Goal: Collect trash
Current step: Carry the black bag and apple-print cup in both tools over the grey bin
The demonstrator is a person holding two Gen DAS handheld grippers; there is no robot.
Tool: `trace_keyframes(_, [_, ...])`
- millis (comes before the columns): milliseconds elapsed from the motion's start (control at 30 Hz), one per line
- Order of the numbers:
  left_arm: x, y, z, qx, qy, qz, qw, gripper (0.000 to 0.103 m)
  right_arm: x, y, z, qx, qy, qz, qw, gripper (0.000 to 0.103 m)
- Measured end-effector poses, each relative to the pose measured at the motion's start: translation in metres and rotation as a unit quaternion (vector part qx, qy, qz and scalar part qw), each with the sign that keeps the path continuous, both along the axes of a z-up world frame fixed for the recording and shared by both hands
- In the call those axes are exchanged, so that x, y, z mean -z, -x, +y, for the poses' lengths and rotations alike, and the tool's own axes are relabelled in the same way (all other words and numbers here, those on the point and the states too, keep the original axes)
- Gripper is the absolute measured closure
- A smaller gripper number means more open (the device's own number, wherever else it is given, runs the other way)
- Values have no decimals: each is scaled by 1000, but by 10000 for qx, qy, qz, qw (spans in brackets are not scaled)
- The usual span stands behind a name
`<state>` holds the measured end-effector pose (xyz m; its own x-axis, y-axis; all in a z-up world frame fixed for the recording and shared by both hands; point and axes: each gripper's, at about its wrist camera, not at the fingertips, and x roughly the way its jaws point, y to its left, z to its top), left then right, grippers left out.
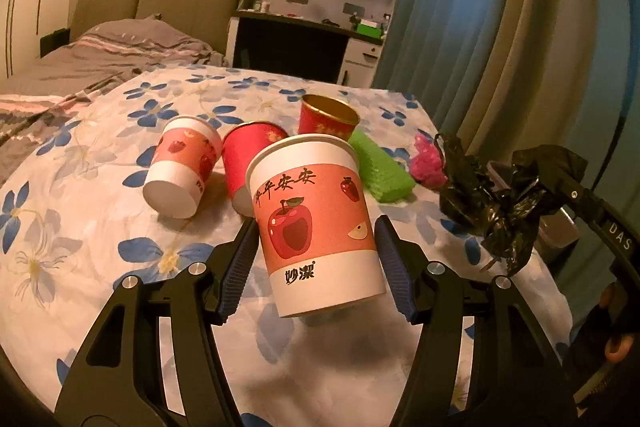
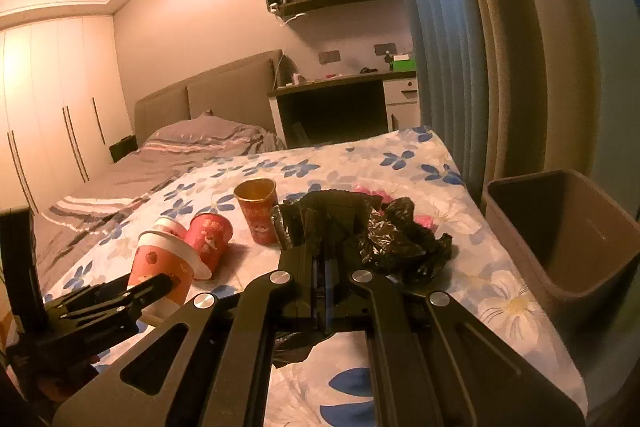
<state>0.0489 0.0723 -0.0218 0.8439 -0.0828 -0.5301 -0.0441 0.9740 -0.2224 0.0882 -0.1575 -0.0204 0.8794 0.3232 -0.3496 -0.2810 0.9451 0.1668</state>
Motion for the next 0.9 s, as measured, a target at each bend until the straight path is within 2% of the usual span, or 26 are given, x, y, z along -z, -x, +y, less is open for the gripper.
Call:
trace_keyframes(400, [-16,-12,-33,427,-41,-178,9989,44,-14,7,-30,318,-68,-250,9992,100])
trace_keyframes(900, [-40,-58,-136,1527,-32,-550,9867,44,-27,4,-107,1217,7,-622,9906,100])
